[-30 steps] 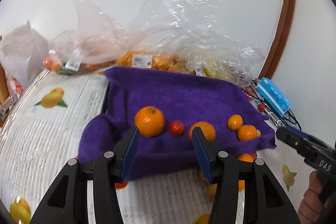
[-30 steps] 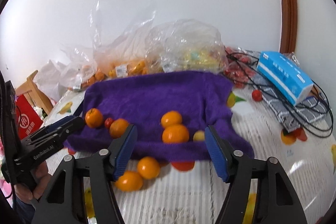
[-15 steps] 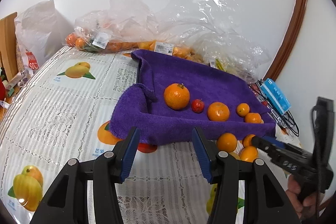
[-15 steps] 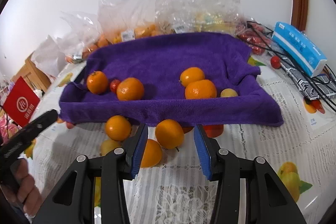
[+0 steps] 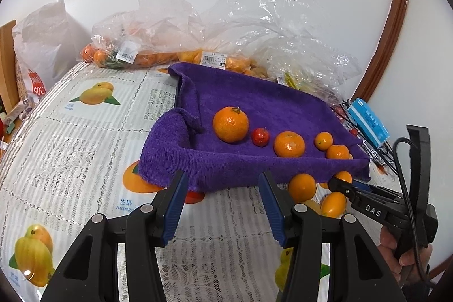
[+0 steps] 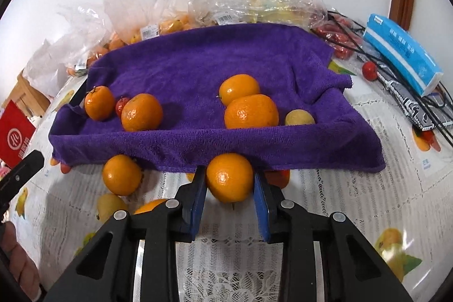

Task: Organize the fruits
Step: 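Grasp an orange with the right tool while the left tool grasps another orange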

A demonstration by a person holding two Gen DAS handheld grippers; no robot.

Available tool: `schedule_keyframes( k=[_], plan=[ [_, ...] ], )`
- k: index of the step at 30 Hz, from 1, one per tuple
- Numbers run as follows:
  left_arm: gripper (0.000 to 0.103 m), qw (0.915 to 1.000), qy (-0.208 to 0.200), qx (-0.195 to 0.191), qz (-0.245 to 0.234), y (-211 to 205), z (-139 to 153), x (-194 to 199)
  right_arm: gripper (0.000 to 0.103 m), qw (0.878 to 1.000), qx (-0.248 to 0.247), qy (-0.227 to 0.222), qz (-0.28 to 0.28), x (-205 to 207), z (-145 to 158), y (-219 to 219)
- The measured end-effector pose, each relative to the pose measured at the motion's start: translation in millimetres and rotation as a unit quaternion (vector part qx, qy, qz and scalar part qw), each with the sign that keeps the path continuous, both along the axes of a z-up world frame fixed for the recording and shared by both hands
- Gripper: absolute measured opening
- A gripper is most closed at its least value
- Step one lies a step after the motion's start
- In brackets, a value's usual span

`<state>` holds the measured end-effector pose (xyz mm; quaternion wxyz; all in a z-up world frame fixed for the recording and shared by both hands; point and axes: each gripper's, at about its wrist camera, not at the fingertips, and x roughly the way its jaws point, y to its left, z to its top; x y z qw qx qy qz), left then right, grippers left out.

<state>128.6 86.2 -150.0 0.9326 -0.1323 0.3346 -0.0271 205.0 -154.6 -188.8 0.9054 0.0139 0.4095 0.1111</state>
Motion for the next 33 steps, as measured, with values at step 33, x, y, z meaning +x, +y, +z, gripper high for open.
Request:
schedule_keyframes(
  k=[33],
  plan=[
    [0.038, 0.9941, 0.078, 0.039, -0.064, -104, -28, 56, 0.032, 1.000, -0.024, -0.017, -0.001, -55, -5, -56]
  ],
)
